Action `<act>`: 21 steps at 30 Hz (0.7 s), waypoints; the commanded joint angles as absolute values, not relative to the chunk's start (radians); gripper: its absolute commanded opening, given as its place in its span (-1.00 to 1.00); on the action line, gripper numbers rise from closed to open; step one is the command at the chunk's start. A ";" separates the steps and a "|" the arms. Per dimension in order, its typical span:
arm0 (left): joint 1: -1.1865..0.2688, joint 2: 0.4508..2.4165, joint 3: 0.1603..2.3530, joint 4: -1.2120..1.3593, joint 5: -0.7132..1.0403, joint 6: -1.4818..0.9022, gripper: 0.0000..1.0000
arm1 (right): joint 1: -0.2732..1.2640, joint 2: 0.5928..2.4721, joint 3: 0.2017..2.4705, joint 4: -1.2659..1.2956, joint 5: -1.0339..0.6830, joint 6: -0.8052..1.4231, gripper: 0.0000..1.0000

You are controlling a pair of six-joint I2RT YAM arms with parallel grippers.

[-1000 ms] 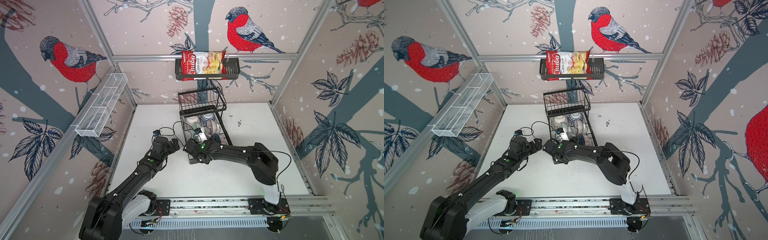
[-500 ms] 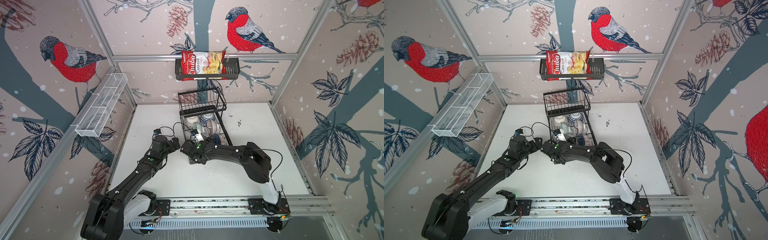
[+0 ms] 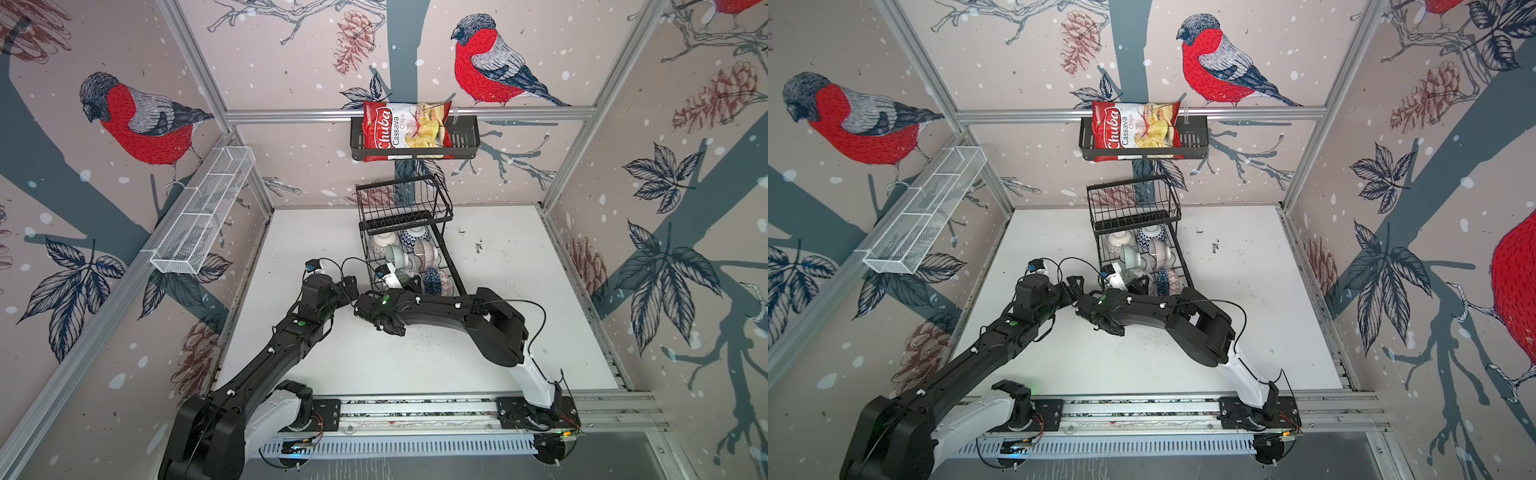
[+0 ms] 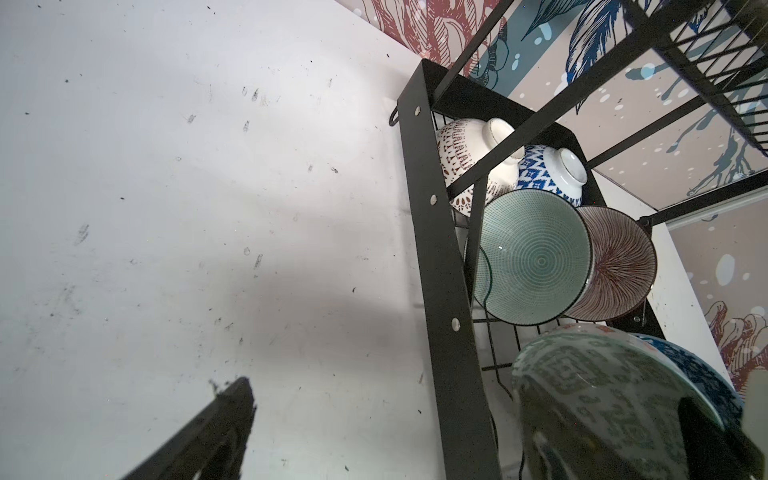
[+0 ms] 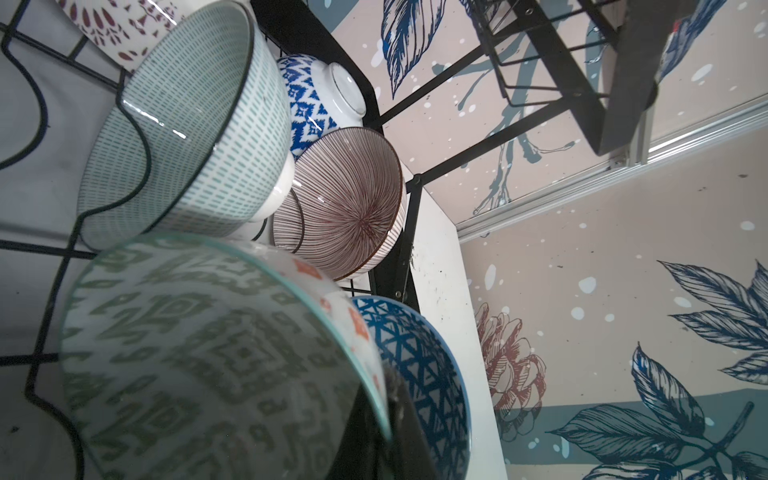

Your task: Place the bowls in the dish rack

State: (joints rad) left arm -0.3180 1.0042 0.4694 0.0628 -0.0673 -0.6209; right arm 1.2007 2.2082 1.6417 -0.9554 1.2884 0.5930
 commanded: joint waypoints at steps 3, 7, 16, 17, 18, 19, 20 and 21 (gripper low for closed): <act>-0.317 0.990 0.460 0.086 -0.058 -0.617 0.93 | 1.219 2.232 1.645 -1.015 1.206 0.624 -1.00; -0.316 0.982 0.456 0.080 -0.057 -0.616 0.93 | 1.228 2.239 1.649 -0.997 1.176 0.607 -1.00; -0.315 0.953 0.439 0.071 -0.063 -0.614 0.93 | 1.244 2.244 1.649 -0.935 1.093 0.537 -0.88; -0.314 0.951 0.436 0.070 -0.064 -0.612 0.93 | 1.245 2.244 1.649 -0.925 1.082 0.528 -0.86; -0.315 0.950 0.435 0.071 -0.065 -0.612 0.93 | 1.246 2.244 1.649 -0.920 1.073 0.521 -0.83; -0.314 0.950 0.434 0.070 -0.066 -0.612 0.93 | 1.247 2.245 1.648 -0.915 1.064 0.517 -0.80; -0.315 0.948 0.434 0.069 -0.065 -0.611 0.93 | 1.248 2.246 1.649 -0.908 1.055 0.509 -0.76; -0.314 0.948 0.433 0.069 -0.064 -0.611 0.93 | 1.250 2.246 1.647 -0.905 1.049 0.505 -0.72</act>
